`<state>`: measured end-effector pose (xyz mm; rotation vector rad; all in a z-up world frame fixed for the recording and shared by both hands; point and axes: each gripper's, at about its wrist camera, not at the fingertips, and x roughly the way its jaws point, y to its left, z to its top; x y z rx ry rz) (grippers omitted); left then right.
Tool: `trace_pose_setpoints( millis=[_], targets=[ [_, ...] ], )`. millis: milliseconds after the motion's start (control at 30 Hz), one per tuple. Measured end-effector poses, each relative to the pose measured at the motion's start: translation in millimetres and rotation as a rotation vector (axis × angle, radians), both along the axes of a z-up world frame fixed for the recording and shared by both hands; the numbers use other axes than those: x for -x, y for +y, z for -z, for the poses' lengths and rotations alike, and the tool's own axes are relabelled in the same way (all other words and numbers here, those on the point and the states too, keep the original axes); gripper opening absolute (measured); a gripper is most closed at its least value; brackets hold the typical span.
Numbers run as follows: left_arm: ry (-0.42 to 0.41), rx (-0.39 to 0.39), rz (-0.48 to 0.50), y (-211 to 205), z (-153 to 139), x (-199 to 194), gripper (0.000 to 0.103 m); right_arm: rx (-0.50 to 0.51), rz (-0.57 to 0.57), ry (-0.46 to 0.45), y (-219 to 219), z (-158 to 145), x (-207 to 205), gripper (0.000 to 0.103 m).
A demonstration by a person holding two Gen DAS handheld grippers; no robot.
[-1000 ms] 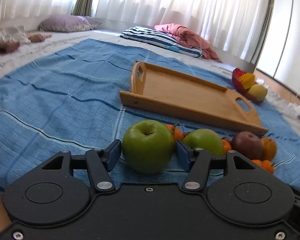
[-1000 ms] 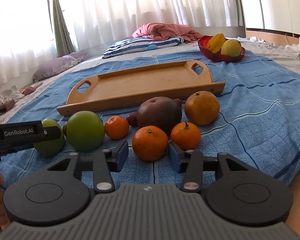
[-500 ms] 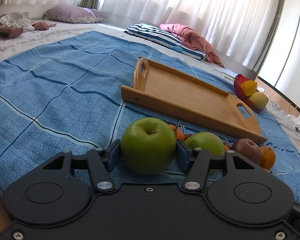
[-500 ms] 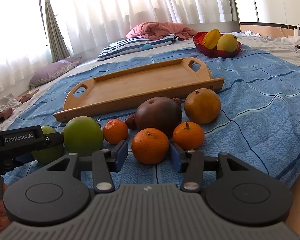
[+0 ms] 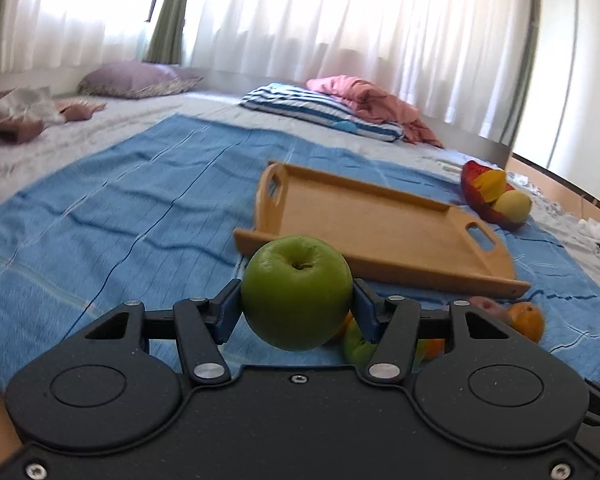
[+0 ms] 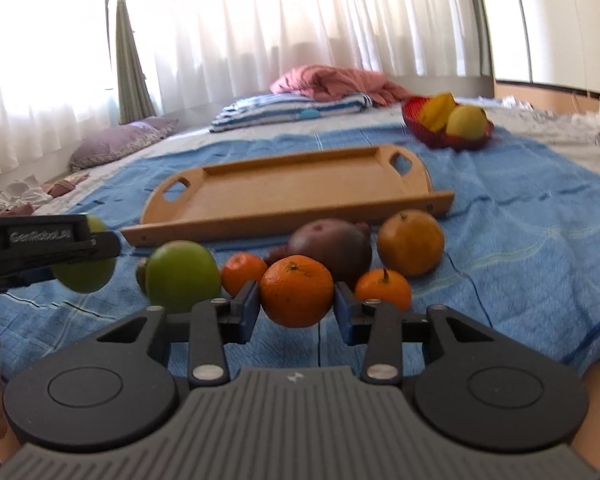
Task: Organize fruits
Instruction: 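Carry the apple and mandarin onto the wooden tray and open both tools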
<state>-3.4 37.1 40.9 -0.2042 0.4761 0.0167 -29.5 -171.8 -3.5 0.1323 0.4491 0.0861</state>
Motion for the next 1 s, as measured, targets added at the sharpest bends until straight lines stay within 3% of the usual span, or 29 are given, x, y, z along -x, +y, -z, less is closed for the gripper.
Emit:
trace_pose_setpoints(
  millis=[233, 567, 800, 1000],
  targets=[
    [-0.001, -0.035, 0.084, -11, -25, -30, 0.055, 0.002, -0.015, -0.046, -14, -20, -16, 0.044],
    [0.08, 0.015, 0.132, -10, -50, -106, 0.055, 0.09, -0.024, -0.074, -44, -56, -75, 0.044],
    [0.152, 0.03, 0.166, -9, -50, -159, 0.055, 0.067, -0.078, 0.056, -66, -66, -148, 0.044],
    [0.224, -0.012, 0.166, -16, -29, -181, 0.055, 0.066, -0.071, 0.176, -72, -45, -187, 0.044]
  ],
)
